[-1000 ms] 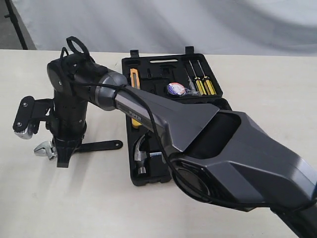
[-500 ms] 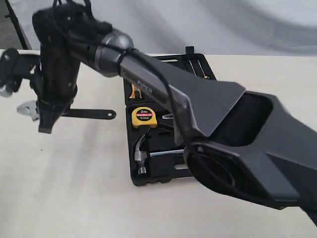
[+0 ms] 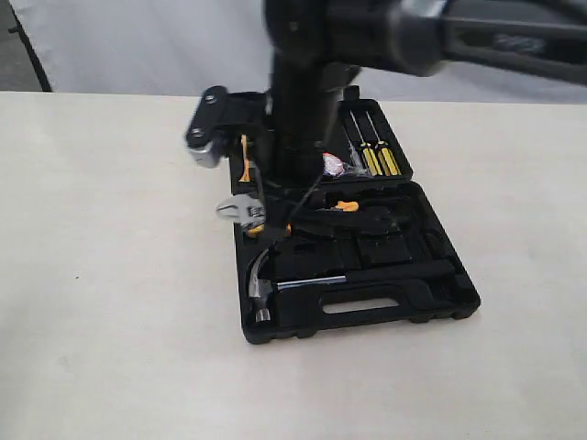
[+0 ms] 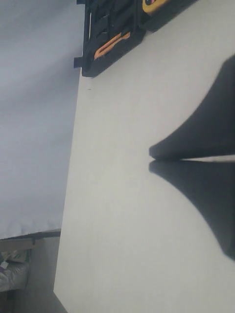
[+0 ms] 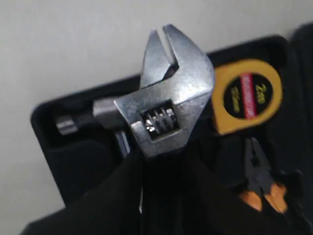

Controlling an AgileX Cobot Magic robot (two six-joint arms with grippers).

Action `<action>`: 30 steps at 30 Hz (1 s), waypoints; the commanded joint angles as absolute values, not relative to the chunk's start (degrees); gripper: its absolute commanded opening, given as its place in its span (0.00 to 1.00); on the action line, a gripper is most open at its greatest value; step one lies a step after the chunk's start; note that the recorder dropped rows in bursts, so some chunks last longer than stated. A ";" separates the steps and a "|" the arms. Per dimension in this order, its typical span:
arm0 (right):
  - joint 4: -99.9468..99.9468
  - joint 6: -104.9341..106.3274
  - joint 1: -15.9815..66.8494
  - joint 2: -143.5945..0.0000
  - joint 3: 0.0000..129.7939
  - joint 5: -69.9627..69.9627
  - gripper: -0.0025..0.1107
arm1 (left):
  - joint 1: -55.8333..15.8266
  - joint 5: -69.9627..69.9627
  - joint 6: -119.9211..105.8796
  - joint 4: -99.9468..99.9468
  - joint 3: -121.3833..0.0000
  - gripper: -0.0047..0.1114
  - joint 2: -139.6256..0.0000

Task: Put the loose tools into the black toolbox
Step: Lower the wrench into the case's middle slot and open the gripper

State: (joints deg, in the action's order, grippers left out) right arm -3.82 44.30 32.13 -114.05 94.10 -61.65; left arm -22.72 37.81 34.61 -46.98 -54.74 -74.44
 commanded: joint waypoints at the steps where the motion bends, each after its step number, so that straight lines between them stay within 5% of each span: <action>1: -4.95 54.45 25.57 -106.12 80.57 -48.66 0.02 | -22.53 36.83 35.20 -46.20 -54.20 0.05 -73.98; 30: -4.40 67.27 21.40 -116.74 75.20 -43.77 0.02 | -22.53 36.83 35.20 -46.20 -54.20 0.05 -73.98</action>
State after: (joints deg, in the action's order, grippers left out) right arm -5.53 66.04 21.54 -115.67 75.29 -41.59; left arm -22.72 37.81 34.61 -46.98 -54.74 -74.44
